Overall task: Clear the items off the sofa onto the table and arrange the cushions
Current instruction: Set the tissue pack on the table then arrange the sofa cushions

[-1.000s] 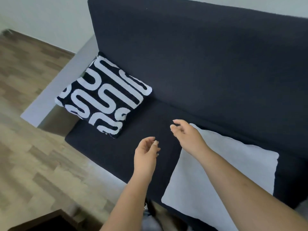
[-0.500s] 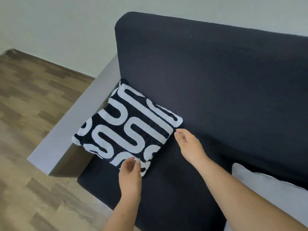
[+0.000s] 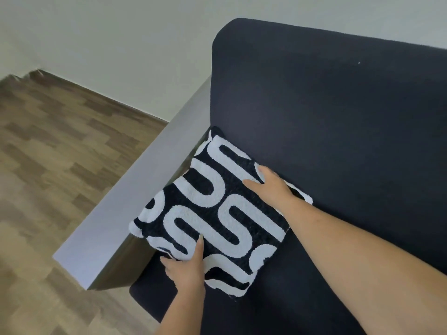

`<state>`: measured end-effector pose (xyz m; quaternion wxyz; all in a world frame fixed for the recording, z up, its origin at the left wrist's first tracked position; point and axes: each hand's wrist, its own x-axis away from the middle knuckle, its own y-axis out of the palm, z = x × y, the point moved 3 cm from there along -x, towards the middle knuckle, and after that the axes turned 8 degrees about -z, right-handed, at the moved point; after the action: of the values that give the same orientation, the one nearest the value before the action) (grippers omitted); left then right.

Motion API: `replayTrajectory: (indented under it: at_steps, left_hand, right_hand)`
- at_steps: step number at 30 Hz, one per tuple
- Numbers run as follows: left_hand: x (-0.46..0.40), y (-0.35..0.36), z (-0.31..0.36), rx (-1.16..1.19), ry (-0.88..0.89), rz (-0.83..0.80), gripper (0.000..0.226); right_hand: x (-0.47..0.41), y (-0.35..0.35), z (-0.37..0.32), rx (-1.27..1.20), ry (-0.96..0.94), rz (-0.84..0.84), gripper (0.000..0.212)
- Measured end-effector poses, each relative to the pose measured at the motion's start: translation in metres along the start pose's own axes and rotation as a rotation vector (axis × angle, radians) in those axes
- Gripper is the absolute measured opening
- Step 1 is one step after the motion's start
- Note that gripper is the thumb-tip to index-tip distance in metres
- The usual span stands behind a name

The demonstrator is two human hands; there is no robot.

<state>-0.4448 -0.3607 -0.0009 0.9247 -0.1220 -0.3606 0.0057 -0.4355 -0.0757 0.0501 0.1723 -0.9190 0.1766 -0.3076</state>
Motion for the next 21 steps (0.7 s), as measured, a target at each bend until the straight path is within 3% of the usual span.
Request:
replayTrajectory:
  at_steps: [4, 8, 13, 16, 18, 21]
  left_hand:
    - [-0.010, 0.004, -0.001, 0.046, -0.032, -0.172, 0.129]
    - [-0.003, 0.010, -0.004, 0.094, 0.049, -0.247, 0.111]
    - [0.027, 0.033, -0.003, 0.100, 0.150, -0.321, 0.108]
    - [0.063, 0.058, 0.006, 0.063, 0.245, -0.358, 0.102]
    - [0.099, 0.083, 0.017, 0.027, 0.326, -0.404, 0.096]
    - [0.160, 0.129, 0.033, -0.008, 0.441, -0.544, 0.096]
  right_hand:
    - [-0.006, 0.009, 0.013, 0.042, 0.105, 0.003, 0.113]
    - [0.008, 0.002, 0.026, -0.027, 0.120, 0.084, 0.115]
    - [0.054, -0.024, 0.059, -0.182, 0.072, 0.251, 0.094]
    - [0.095, -0.053, 0.071, -0.288, -0.027, 0.399, 0.067]
    - [0.131, -0.088, 0.081, -0.361, -0.091, 0.506, 0.050]
    - [0.189, -0.146, 0.110, -0.472, -0.165, 0.650, 0.042]
